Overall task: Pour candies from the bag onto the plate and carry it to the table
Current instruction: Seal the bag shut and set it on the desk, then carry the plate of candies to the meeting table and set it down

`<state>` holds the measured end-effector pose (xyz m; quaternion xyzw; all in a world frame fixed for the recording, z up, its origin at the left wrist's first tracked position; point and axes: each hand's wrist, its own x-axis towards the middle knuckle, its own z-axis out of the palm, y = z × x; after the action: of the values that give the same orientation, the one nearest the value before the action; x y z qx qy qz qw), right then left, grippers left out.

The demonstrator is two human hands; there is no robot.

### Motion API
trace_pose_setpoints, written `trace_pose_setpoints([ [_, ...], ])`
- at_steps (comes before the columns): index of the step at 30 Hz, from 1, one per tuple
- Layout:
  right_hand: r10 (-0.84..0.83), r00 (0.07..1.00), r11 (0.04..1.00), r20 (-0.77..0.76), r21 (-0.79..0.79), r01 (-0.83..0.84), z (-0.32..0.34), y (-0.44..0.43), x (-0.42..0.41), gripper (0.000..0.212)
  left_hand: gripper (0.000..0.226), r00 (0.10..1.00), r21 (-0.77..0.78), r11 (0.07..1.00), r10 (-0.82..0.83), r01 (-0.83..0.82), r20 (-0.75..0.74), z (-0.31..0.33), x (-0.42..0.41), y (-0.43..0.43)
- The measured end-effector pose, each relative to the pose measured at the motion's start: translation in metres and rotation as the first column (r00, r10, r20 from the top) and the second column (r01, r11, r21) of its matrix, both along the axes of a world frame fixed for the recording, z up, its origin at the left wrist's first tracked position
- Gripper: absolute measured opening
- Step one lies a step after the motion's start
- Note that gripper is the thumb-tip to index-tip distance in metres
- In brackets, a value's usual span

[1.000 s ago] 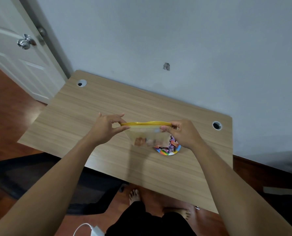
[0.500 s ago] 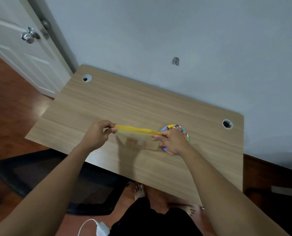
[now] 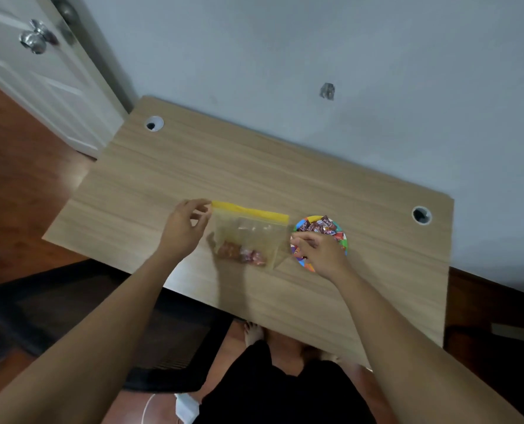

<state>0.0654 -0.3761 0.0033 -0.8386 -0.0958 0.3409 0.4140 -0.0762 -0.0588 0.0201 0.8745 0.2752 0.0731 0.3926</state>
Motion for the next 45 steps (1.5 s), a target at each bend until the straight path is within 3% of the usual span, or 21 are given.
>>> trace_pose_setpoints([
  [2,-0.043,0.999,0.999,-0.019,-0.012,0.042,0.002,-0.013,0.007,0.021,0.03,0.999,0.003,1.0,0.026,-0.026,0.031,0.002,0.009,-0.011],
  [5,-0.098,0.995,0.993,0.005,-0.058,0.099,0.003,-0.035,0.02,0.015,0.015,0.999,-0.052,0.998,0.027,-0.025,0.039,-0.001,0.026,-0.035],
  [7,-0.148,0.989,0.985,0.025,-0.086,0.15,-0.003,-0.054,0.032,0.01,0.013,1.0,-0.149,0.988,-0.024,0.023,-0.001,-0.005,0.038,-0.053],
  [9,-0.189,0.981,0.977,0.029,-0.097,0.191,-0.025,-0.077,0.045,0.02,0.014,0.997,-0.262,0.964,-0.065,0.05,-0.048,-0.01,0.049,-0.07],
  [14,-0.304,0.953,0.931,0.009,-0.209,0.299,-0.031,-0.102,0.056,0.019,0.02,0.983,-0.509,0.86,-0.055,-0.044,-0.177,-0.032,0.08,-0.118],
  [22,-0.366,0.924,0.912,-0.114,-0.244,0.331,-0.079,-0.121,0.062,0.024,0.035,0.951,-0.482,0.858,0.024,-0.177,-0.307,-0.086,0.116,-0.168],
  [26,-0.355,0.92,0.925,-0.169,-0.207,0.319,-0.146,-0.143,0.063,0.04,0.034,0.916,-0.462,0.864,-0.005,-0.198,-0.402,-0.11,0.119,-0.176],
  [35,-0.399,0.894,0.915,-0.207,-0.162,0.371,-0.117,-0.126,0.054,0.002,0.019,0.891,-0.445,0.85,0.06,-0.283,-0.451,-0.111,0.122,-0.199],
  [40,-0.421,0.877,0.906,-0.231,-0.165,0.391,-0.113,-0.127,0.049,0.003,0.017,0.891,-0.387,0.885,0.063,-0.258,-0.45,-0.116,0.118,-0.203],
  [45,-0.455,0.857,0.89,-0.241,-0.143,0.432,-0.111,-0.131,0.035,0.006,0.016,0.906,-0.473,0.84,0.05,-0.266,-0.421,-0.109,0.109,-0.202],
])
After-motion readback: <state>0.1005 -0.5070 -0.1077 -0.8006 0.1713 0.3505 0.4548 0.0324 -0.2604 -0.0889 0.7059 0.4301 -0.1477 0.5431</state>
